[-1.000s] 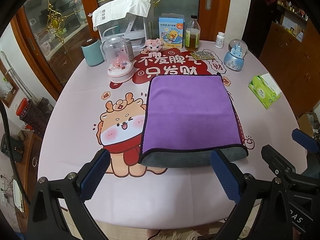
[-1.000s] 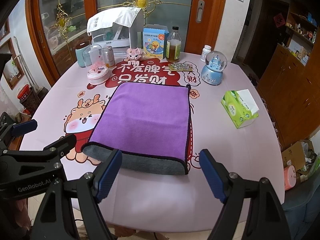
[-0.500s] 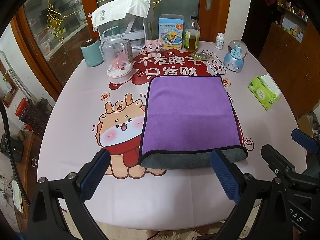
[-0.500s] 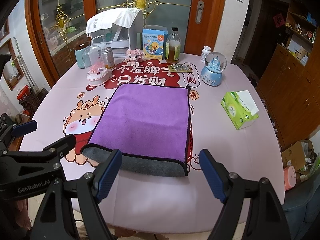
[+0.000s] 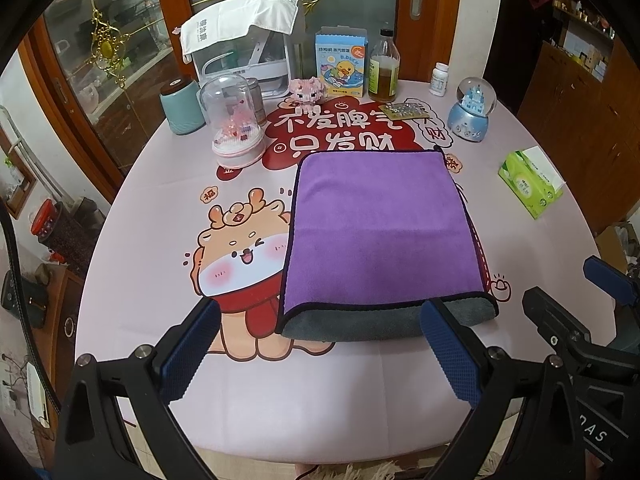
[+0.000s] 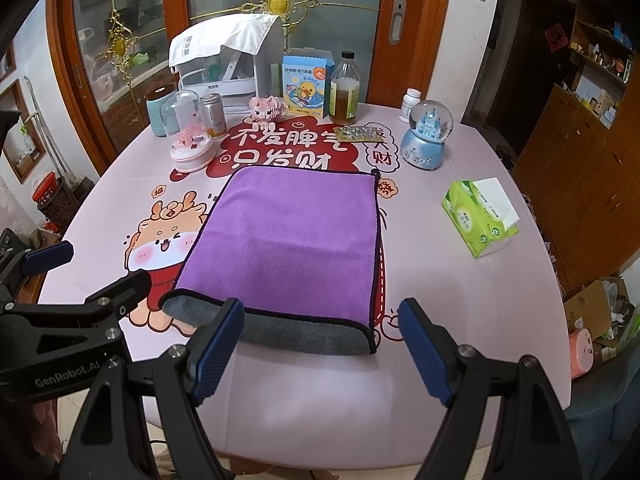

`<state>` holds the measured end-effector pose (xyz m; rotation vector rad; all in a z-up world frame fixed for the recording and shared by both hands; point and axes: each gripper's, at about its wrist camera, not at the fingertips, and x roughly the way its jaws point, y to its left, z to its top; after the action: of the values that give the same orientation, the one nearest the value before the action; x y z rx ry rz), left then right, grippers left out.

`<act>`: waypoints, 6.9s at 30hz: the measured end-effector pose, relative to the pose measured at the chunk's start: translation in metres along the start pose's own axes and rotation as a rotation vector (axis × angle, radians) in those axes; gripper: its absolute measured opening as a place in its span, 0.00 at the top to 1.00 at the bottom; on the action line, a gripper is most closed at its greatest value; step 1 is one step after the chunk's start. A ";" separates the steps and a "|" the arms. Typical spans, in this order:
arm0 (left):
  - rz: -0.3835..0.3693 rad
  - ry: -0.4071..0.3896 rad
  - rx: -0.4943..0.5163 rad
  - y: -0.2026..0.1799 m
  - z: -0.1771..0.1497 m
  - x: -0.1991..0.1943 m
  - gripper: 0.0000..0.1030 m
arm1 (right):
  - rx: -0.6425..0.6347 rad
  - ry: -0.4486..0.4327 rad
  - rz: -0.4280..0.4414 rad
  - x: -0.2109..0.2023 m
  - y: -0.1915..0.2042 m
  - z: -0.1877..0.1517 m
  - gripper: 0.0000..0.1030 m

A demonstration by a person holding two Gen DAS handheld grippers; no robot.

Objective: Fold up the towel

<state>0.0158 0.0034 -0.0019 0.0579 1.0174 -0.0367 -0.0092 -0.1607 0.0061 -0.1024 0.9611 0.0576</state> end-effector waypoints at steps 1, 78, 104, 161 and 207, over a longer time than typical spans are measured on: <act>0.002 0.000 0.002 0.000 0.000 0.000 0.04 | 0.002 0.001 0.000 0.000 0.001 0.001 0.23; -0.370 0.239 0.252 0.078 -0.020 0.168 0.23 | -0.196 0.243 0.310 0.168 -0.082 -0.044 0.56; -0.506 0.368 0.342 0.060 -0.020 0.191 0.66 | -0.179 0.330 0.428 0.184 -0.082 -0.047 0.74; -0.035 0.064 0.109 0.041 0.179 0.262 0.94 | -0.008 0.029 0.046 0.269 -0.090 0.152 0.96; -0.044 -0.053 -0.130 0.033 0.110 0.082 0.09 | 0.080 -0.024 0.120 0.124 -0.046 0.107 0.45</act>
<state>0.1545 0.0289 -0.0132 -0.0839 0.9659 -0.0119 0.1527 -0.1937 -0.0321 0.0301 0.9439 0.1305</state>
